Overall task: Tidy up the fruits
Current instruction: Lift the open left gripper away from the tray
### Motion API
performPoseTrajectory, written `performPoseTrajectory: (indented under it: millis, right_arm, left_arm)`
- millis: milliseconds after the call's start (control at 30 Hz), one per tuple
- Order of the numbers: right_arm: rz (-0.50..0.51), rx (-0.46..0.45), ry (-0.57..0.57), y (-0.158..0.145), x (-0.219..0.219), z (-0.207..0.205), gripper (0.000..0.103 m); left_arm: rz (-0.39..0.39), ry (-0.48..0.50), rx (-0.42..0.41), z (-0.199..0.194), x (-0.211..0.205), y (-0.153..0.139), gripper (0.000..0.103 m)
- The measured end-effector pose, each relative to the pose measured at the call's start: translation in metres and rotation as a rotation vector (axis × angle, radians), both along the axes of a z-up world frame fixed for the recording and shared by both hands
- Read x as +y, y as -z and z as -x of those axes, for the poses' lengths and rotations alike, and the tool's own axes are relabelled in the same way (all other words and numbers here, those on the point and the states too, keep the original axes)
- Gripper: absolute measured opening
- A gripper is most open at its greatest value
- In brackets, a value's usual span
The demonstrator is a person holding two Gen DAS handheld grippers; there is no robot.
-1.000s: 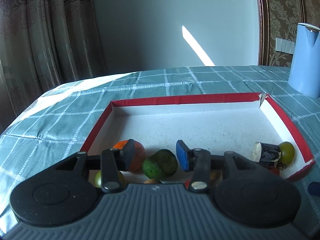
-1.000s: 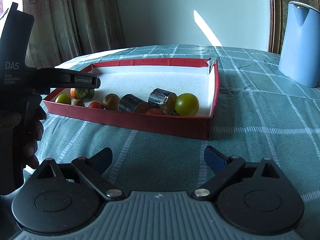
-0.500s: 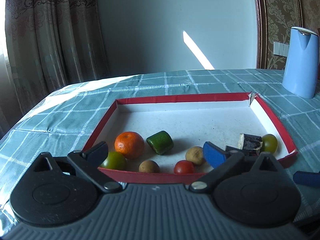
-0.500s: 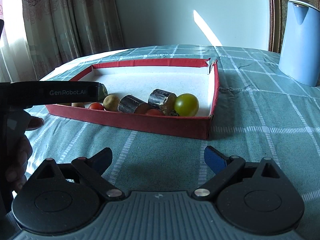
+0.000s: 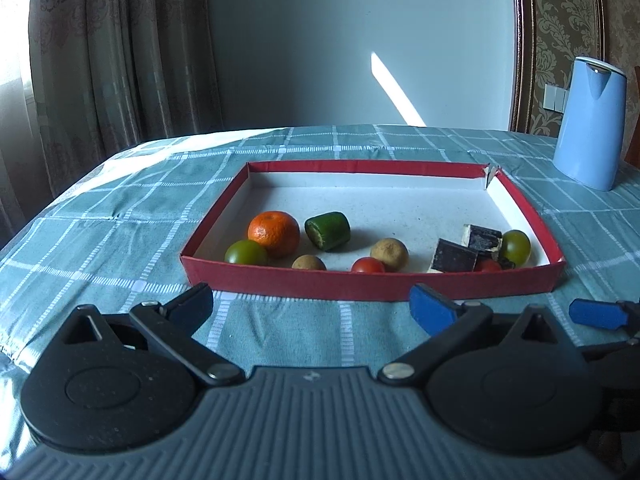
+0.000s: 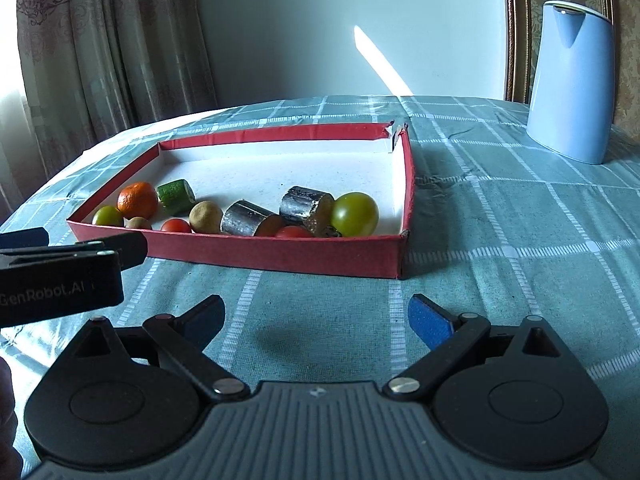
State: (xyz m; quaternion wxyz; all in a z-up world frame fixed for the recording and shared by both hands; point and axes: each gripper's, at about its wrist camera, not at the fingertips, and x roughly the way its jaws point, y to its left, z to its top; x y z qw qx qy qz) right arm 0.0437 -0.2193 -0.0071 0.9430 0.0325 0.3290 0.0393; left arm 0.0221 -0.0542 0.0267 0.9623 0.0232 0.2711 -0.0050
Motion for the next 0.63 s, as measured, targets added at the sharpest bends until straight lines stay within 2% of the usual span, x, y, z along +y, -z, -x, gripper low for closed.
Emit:
performPoseTrajectory:
  millis: [300, 633]
  right_arm:
    - [0.018, 0.001, -0.024, -0.001, 0.019, 0.006, 0.099]
    - [0.039, 0.003, -0.034, -0.002, 0.03, 0.011, 0.099]
  left_arm:
    - [0.061, -0.026, 0.002, 0.016, 0.028, 0.003, 0.103]
    - [0.064, -0.054, -0.006, 0.025, 0.041, 0.005, 0.103]
